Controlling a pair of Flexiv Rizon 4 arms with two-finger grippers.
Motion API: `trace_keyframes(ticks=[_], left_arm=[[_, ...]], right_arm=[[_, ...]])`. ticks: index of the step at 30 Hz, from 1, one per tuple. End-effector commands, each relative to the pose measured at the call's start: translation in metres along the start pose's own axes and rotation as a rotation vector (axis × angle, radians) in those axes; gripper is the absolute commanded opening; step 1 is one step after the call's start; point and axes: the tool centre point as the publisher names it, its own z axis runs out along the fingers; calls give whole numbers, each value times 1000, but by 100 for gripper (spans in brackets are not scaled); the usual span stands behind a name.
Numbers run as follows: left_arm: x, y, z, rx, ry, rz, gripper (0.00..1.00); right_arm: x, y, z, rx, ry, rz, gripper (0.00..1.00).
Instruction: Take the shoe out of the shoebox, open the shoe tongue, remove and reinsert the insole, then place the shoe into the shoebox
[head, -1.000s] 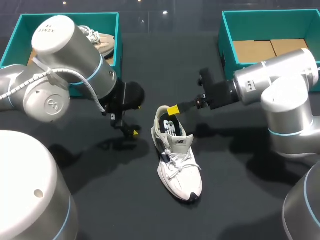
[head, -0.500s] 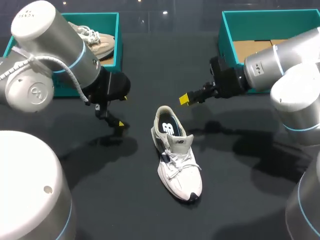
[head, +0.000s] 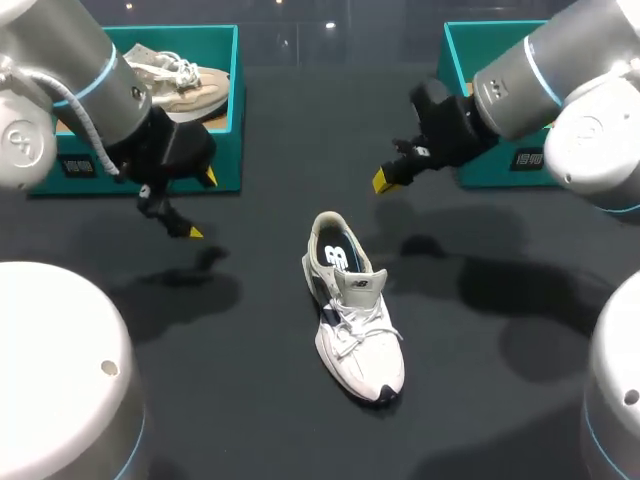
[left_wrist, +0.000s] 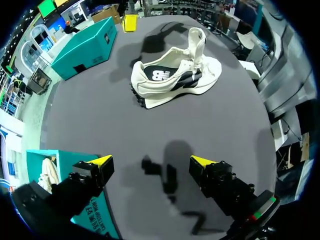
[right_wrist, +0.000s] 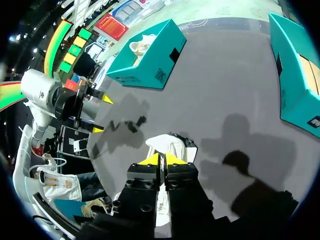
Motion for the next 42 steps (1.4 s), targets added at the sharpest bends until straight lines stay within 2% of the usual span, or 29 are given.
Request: trace_keyframes(ticks=[1, 12, 14, 16, 21, 32, 34, 37, 40, 41, 42], left_arm=[[3, 9, -24, 0, 25, 51, 100], [3, 9, -24, 0, 25, 51, 100], [-2, 16, -29, -37, 13, 88, 100], [-5, 25, -34, -39, 18, 126, 100], [-10, 42, -43, -75, 54, 223, 100], [-10, 42, -43, -75, 54, 223, 100], [-10, 42, -43, -75, 54, 223, 100], [-10, 42, -43, -75, 54, 223, 100], [-10, 42, -43, -75, 54, 223, 100], [-10, 42, -43, -75, 54, 223, 100], [-10, 42, -43, -75, 54, 223, 100]], right_arm=[[9, 0, -5, 53, -296, 38, 0], [9, 0, -5, 53, -296, 38, 0], [17, -8, 7, 53, -339, 65, 0], [23, -18, 14, 44, -397, 97, 0], [26, -36, 26, 32, -483, 117, 0], [26, -36, 26, 32, -483, 117, 0], [25, -33, 49, 72, -499, 110, 0], [21, -36, 73, 91, -534, 123, 0], [23, -40, 88, 133, -624, 111, 0], [23, -40, 87, 139, -677, 124, 0], [23, -40, 87, 139, -677, 124, 0]])
